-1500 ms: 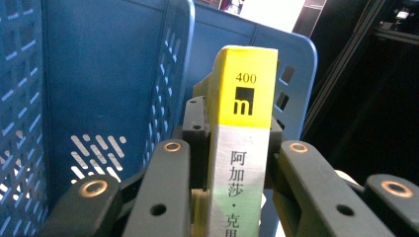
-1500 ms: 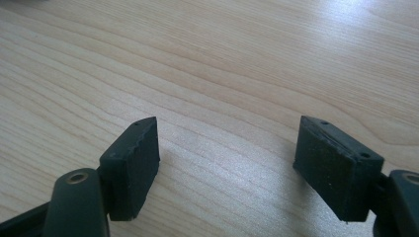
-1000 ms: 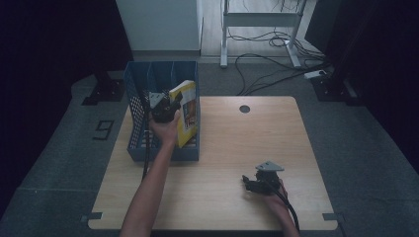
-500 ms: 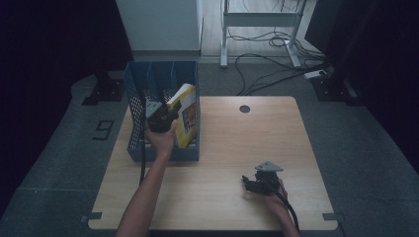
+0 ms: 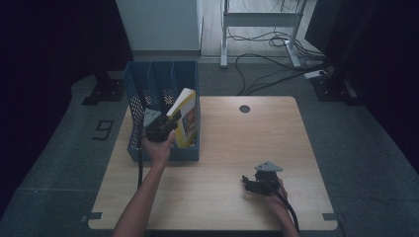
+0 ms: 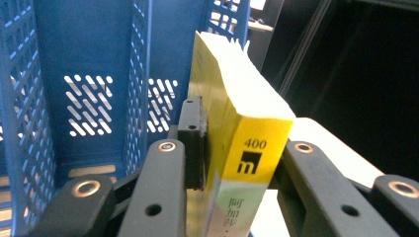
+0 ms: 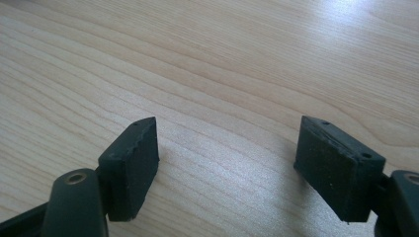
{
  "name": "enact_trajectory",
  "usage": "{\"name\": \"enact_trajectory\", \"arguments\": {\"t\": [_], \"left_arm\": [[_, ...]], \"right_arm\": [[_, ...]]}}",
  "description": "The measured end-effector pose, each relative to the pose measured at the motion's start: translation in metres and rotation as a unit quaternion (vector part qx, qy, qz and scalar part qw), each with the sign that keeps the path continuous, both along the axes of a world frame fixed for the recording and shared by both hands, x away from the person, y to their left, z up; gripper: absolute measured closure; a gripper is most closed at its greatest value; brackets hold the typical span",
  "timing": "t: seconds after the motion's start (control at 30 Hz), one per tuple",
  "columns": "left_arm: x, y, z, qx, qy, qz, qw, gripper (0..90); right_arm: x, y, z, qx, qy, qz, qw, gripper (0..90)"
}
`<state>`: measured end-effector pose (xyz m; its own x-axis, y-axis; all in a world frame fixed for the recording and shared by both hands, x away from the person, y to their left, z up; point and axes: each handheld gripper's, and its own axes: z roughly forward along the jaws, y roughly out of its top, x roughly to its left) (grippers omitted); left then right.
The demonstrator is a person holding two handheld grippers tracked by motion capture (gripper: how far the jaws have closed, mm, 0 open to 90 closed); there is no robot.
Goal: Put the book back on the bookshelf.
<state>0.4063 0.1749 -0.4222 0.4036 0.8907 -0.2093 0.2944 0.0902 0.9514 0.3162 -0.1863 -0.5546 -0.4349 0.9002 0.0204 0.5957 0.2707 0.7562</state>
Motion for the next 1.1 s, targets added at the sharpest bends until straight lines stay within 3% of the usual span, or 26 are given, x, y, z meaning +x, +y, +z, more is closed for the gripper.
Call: {"name": "enact_trajectory", "arguments": {"t": [0.23, 0.47, 0.63, 0.83, 1.1], "left_arm": [[-0.010, 0.002, -0.005, -0.001, 0.003, -0.010, 0.9999, 70.3], [-0.006, 0.000, -0.001, 0.008, 0.012, -0.021, 0.9997, 66.4], [0.000, -0.002, 0.003, 0.015, 0.015, -0.014, 0.9997, 63.6], [0.007, -0.008, 0.006, 0.039, 0.017, -0.002, 0.9991, 63.3], [0.009, -0.014, 0.006, 0.086, 0.000, 0.013, 0.9962, 74.8]], "right_arm": [[0.000, 0.000, 0.000, -0.002, 0.000, 0.000, 1.0000, 23.8], [0.000, 0.000, 0.000, -0.002, 0.000, -0.001, 1.0000, 23.7], [0.000, 0.000, 0.000, -0.002, 0.000, -0.001, 1.0000, 23.7], [0.000, 0.000, 0.000, -0.003, 0.000, 0.000, 1.0000, 23.7], [0.000, 0.000, 0.000, -0.003, 0.000, 0.000, 1.0000, 23.6]]}}
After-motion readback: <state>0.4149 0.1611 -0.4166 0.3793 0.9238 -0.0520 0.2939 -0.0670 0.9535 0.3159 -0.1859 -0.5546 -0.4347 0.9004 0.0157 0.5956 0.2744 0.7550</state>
